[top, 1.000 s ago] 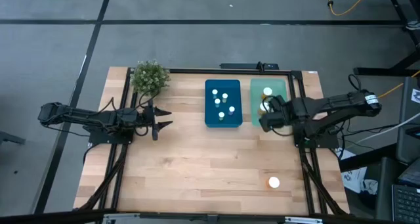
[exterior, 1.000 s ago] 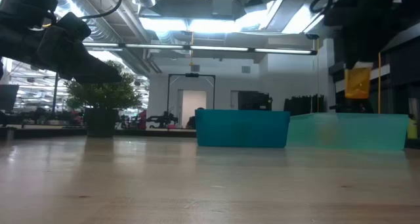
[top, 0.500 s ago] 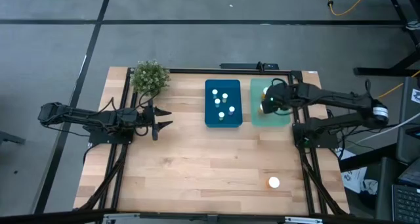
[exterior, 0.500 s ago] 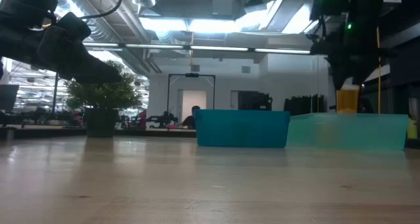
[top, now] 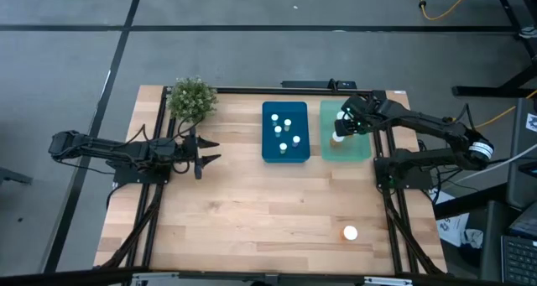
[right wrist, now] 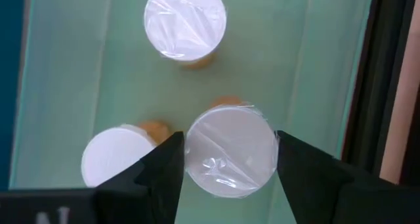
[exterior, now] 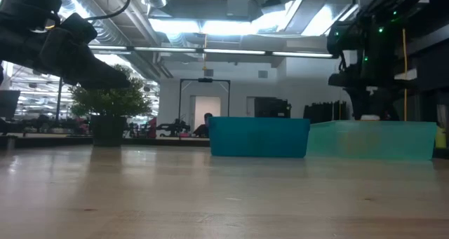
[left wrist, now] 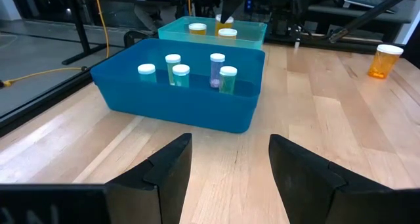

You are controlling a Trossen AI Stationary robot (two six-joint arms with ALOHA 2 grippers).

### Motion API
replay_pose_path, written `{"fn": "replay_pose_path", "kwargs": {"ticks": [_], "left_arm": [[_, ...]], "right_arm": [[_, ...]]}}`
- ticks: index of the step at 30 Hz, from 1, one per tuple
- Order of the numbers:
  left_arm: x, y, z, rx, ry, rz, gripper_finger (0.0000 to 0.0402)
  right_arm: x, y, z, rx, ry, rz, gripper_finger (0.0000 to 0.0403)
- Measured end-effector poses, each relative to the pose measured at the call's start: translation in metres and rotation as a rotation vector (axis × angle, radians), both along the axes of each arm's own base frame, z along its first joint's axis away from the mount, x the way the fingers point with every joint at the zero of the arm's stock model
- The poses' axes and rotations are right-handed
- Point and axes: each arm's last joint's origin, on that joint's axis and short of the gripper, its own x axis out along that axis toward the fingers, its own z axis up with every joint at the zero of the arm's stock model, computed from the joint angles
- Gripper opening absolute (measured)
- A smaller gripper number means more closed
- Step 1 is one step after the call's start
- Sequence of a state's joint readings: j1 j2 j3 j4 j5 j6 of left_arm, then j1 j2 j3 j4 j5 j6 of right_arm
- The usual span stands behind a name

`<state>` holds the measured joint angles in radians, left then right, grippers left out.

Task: Pick and place medicine bottles into bin by pill shape (circle, oval)
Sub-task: Put the large orange pill bottle into the green bin

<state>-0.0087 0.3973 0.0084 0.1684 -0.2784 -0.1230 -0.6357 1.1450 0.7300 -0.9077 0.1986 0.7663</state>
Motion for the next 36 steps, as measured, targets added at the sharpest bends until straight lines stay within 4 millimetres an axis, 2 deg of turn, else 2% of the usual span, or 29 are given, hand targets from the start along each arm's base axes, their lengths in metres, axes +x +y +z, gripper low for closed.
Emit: {"fn": "replay_pose_path", "kwargs": {"ticks": [8,22,26,36], "left_arm": [[0.0000,0.0000,0.0001,0.000,0.000,0.000,0.0195],[0.0000,0.0000,0.0000,0.000,0.000,0.000,0.0195],[0.0000,0.0000,-0.0001,0.000,0.000,0.000,0.0195],[0.0000,0.0000,0.0001,0.000,0.000,0.000,0.0195]], "right_arm": [[-0.0020,-0.0024,-0.0001,-0.003,0.021,0.050,0.0237],[-0.0009,-0.0013,-0.0003,0.030,0.003,0.108,0.0237],[0.0024,-0.0022,0.0004,0.039,-0.049,0.129,0.0237],[0.0016,-0.0018,0.0002,0.038,-0.032,0.143,0.0237]]}}
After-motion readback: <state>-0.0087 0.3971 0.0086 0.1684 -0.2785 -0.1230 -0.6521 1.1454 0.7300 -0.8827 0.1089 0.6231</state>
